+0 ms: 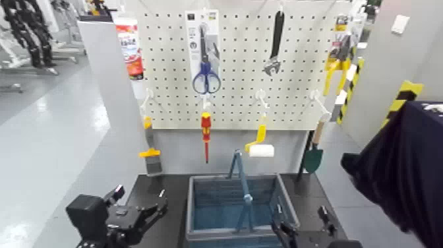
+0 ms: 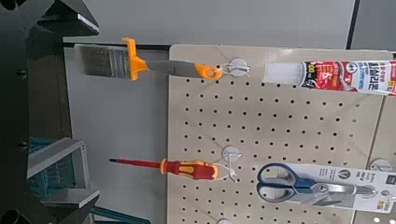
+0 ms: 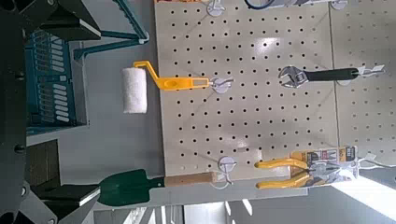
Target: Grasp the handle of the crate.
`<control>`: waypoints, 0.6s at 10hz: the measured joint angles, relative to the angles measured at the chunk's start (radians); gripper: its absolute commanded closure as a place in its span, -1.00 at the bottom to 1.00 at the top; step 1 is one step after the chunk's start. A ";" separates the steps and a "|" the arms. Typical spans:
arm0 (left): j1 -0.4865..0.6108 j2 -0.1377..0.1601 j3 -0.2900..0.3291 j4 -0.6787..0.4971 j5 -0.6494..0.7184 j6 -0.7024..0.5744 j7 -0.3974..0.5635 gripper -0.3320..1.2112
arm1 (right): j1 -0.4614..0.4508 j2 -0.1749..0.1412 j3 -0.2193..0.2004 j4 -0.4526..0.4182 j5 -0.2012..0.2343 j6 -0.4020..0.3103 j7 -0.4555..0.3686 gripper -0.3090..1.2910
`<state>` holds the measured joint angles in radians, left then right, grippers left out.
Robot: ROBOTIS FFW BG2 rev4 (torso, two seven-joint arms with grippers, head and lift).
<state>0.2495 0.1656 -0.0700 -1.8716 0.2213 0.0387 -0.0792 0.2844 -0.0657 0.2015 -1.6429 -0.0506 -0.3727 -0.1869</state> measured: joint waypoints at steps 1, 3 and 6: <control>-0.003 -0.004 0.006 0.000 0.016 0.011 -0.015 -0.46 | 0.001 0.001 0.001 0.000 0.000 0.000 0.000 -0.44; -0.014 -0.014 0.019 0.000 0.046 0.038 -0.048 -0.46 | 0.001 0.002 0.002 0.000 -0.001 0.000 0.001 -0.44; -0.071 0.003 0.012 -0.001 0.161 0.147 -0.081 -0.46 | 0.003 0.003 0.002 0.001 -0.004 -0.003 0.000 -0.44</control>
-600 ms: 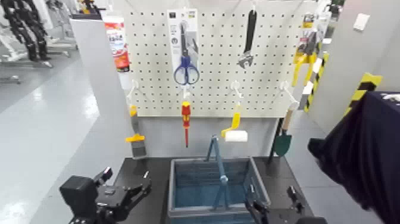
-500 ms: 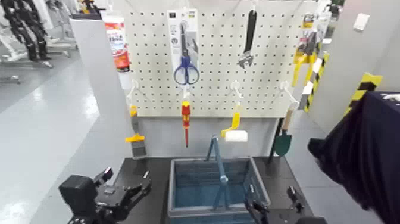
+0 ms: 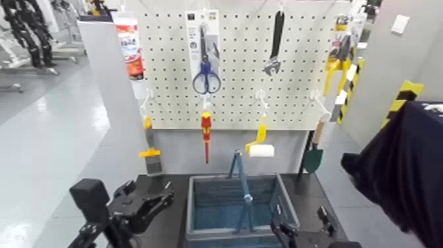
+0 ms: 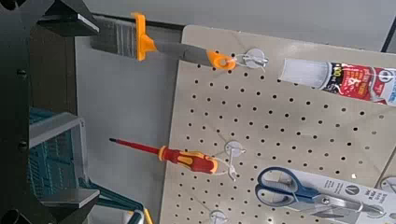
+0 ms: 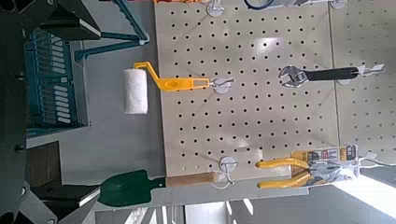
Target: Grasp the handle of the crate.
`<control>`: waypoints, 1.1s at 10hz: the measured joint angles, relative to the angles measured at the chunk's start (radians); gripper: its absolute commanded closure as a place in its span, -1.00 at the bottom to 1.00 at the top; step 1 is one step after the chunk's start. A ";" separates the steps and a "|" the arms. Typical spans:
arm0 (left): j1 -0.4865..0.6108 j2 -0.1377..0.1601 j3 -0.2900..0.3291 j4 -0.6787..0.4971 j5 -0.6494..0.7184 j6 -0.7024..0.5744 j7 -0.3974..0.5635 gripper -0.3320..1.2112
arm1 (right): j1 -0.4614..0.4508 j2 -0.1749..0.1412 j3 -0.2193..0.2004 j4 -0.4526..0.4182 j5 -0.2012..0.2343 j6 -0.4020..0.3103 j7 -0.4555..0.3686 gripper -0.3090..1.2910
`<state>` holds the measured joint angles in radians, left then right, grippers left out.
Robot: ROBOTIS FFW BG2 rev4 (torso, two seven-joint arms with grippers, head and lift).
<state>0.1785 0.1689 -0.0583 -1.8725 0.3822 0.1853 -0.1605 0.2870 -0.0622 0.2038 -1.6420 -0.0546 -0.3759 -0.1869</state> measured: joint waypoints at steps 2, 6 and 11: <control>-0.055 0.025 -0.022 0.023 0.148 0.070 -0.009 -0.46 | 0.000 0.002 0.000 0.002 -0.002 -0.001 0.000 -0.44; -0.216 0.073 -0.079 0.158 0.436 0.209 -0.066 -0.46 | 0.000 0.003 0.000 0.005 -0.002 -0.002 0.000 -0.44; -0.394 0.097 -0.180 0.344 0.754 0.328 -0.101 -0.46 | -0.005 0.004 0.007 0.015 -0.009 -0.008 0.000 -0.44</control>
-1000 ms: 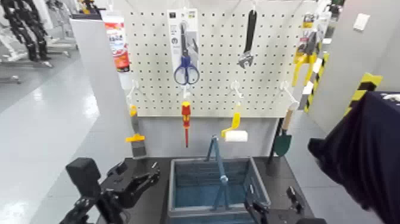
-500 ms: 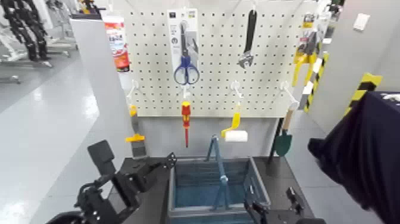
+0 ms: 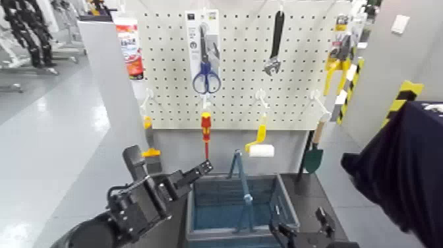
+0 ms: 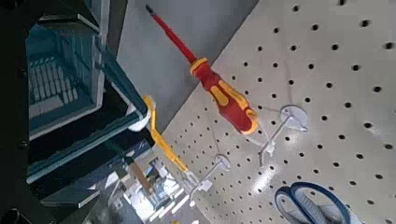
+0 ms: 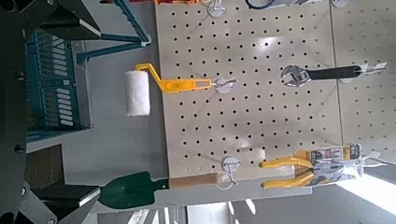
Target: Grasp the handle of the crate.
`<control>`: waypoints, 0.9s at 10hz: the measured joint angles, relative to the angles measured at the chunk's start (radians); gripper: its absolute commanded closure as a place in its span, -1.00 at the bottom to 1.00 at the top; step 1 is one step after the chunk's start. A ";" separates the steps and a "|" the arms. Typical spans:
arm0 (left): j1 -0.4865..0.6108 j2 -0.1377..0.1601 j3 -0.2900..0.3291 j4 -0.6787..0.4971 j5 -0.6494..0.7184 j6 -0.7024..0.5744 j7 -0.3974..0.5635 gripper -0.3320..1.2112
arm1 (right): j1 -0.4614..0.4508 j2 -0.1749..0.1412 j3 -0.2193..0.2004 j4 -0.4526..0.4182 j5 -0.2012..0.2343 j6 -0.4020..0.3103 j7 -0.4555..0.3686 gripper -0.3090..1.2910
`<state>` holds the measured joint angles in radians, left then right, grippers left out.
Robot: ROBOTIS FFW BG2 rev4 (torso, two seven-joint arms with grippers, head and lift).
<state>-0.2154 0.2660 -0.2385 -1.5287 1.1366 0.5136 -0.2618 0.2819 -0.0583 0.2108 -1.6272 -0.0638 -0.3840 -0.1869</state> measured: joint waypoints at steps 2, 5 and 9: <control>-0.072 -0.009 -0.041 0.093 0.085 0.030 -0.029 -0.46 | -0.003 0.000 0.004 0.006 -0.005 -0.005 0.000 -0.44; -0.167 -0.028 -0.090 0.229 0.209 0.112 -0.055 -0.46 | -0.009 -0.001 0.011 0.012 -0.011 -0.012 0.000 -0.44; -0.287 -0.052 -0.182 0.416 0.372 0.187 -0.065 -0.46 | -0.019 -0.003 0.022 0.020 -0.018 -0.021 0.000 -0.44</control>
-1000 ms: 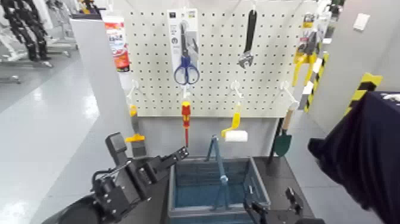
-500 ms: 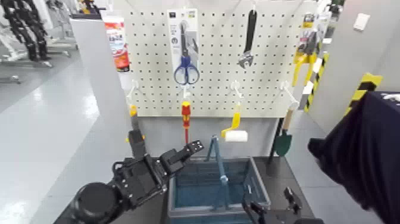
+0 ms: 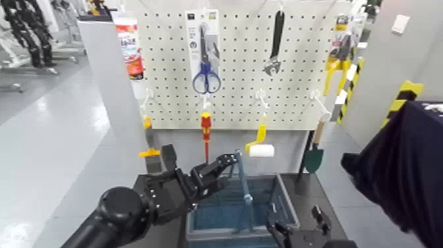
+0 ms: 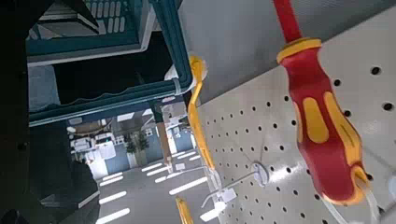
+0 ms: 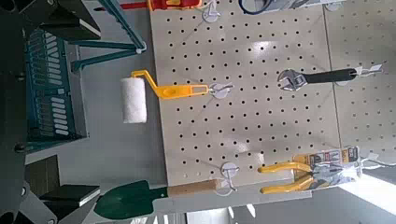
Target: Grasp the handle of the crate.
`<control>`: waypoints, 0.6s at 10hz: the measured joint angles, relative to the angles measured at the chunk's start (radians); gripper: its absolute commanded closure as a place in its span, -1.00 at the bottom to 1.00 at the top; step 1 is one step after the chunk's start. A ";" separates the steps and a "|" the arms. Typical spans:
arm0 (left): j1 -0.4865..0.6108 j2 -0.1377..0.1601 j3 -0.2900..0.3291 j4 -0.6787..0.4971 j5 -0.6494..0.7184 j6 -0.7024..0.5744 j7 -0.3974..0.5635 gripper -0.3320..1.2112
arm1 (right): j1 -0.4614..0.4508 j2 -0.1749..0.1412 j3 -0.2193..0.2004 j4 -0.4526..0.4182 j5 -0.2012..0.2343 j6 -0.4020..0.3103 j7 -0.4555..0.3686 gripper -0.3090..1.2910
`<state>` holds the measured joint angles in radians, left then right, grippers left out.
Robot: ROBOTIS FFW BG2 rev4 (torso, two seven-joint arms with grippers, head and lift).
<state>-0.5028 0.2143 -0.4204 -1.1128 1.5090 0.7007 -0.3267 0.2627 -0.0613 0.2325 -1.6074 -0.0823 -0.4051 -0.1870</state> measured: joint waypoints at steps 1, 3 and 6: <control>-0.034 -0.007 -0.035 0.057 0.049 0.015 -0.003 -0.46 | -0.003 0.000 0.002 0.002 -0.002 -0.004 0.000 -0.44; -0.087 -0.018 -0.087 0.138 0.125 0.043 0.003 -0.46 | -0.008 -0.001 0.007 0.004 -0.005 -0.014 0.000 -0.44; -0.145 -0.030 -0.161 0.221 0.256 0.103 0.035 -0.46 | -0.014 -0.005 0.016 0.004 -0.008 -0.028 0.000 -0.44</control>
<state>-0.6482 0.1847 -0.5816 -0.8921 1.7647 0.8040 -0.2916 0.2485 -0.0661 0.2486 -1.6029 -0.0898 -0.4329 -0.1871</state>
